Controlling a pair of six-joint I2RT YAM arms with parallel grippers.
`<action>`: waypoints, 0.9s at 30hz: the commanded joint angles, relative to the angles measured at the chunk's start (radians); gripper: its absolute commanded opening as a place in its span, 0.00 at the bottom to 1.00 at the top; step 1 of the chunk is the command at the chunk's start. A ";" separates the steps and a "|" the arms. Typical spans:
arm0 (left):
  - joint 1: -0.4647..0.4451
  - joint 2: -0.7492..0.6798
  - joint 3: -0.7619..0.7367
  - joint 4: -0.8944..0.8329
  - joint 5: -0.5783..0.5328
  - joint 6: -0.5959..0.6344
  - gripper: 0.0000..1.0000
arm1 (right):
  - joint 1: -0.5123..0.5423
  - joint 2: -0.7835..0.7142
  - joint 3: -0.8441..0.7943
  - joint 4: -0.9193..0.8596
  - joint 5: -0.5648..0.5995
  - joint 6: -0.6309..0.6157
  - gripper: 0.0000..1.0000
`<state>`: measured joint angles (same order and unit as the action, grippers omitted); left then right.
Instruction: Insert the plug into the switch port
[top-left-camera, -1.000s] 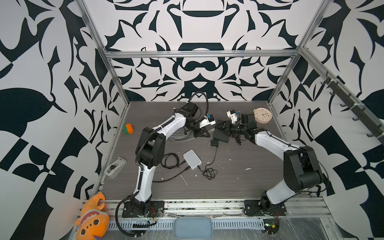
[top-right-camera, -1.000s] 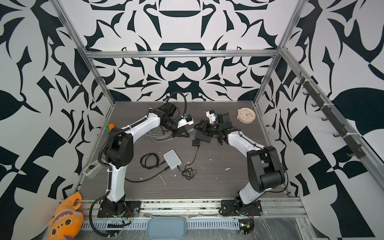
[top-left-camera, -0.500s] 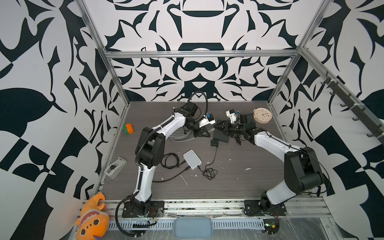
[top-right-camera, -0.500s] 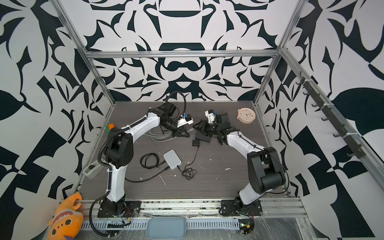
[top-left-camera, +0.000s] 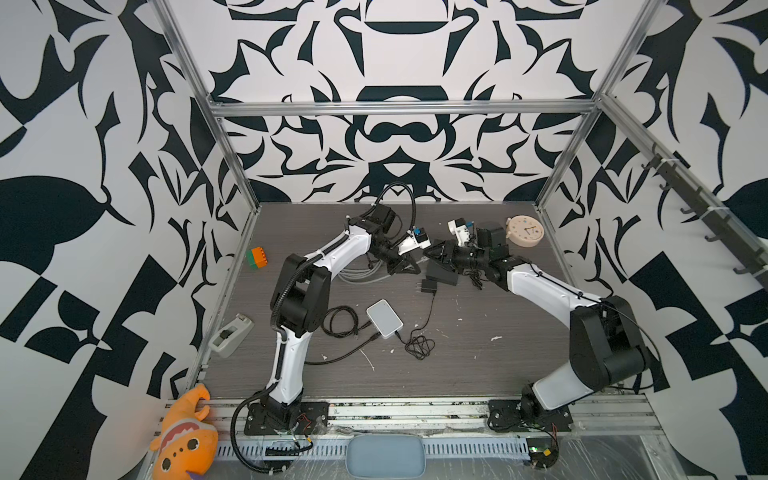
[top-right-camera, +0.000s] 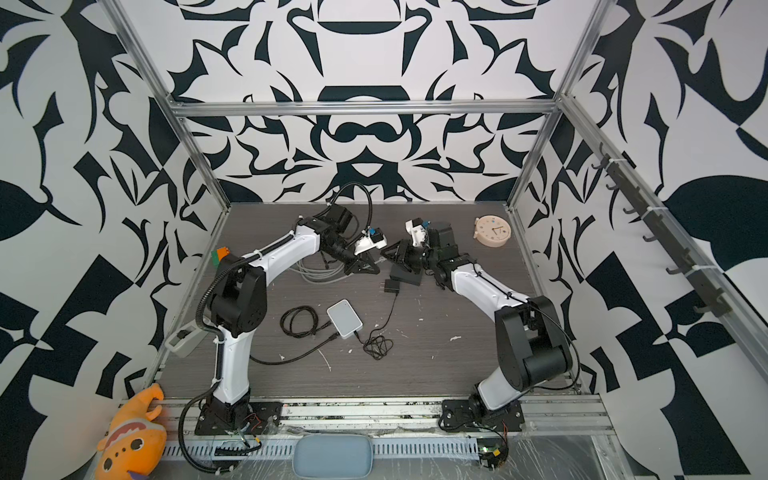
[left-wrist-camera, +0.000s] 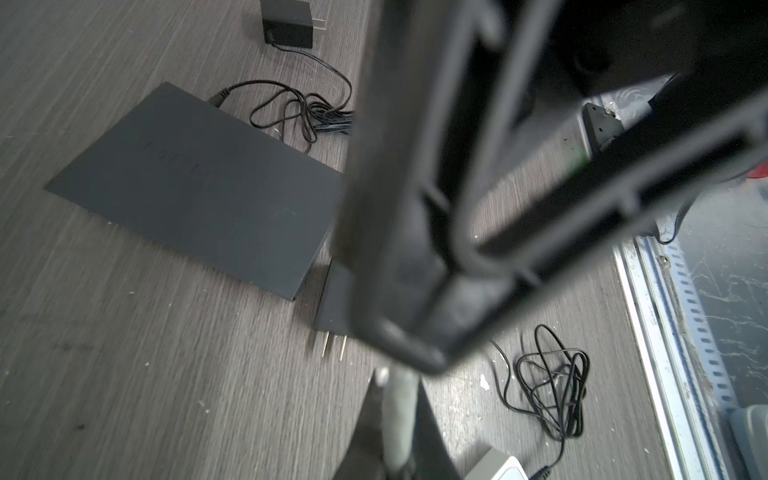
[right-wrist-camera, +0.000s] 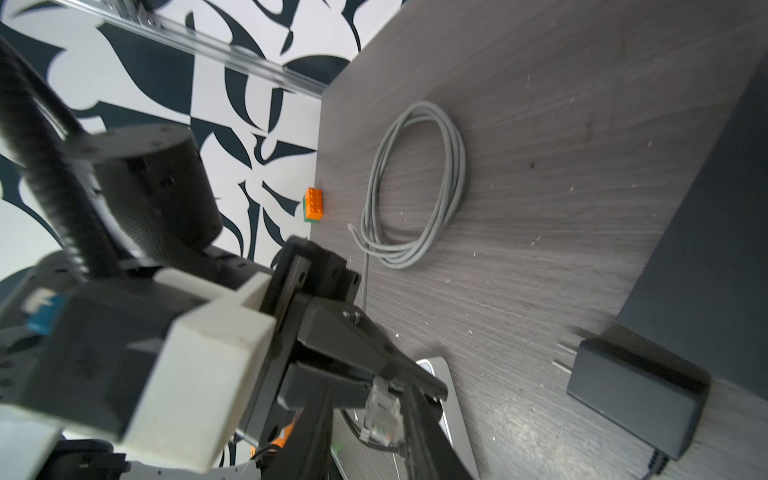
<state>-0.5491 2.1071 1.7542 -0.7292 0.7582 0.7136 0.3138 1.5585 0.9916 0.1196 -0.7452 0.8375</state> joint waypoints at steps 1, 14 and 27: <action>0.002 -0.016 -0.010 -0.012 0.005 0.008 0.00 | 0.010 -0.014 0.030 0.000 -0.008 -0.030 0.32; -0.016 -0.052 -0.051 0.034 -0.105 0.005 0.00 | 0.014 0.019 0.036 0.005 -0.001 -0.001 0.24; -0.017 -0.060 -0.068 0.066 -0.121 -0.005 0.00 | 0.023 0.030 0.048 -0.027 0.001 -0.030 0.07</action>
<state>-0.5621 2.0876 1.7054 -0.6693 0.6460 0.7033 0.3233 1.6012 0.9958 0.0780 -0.7200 0.8257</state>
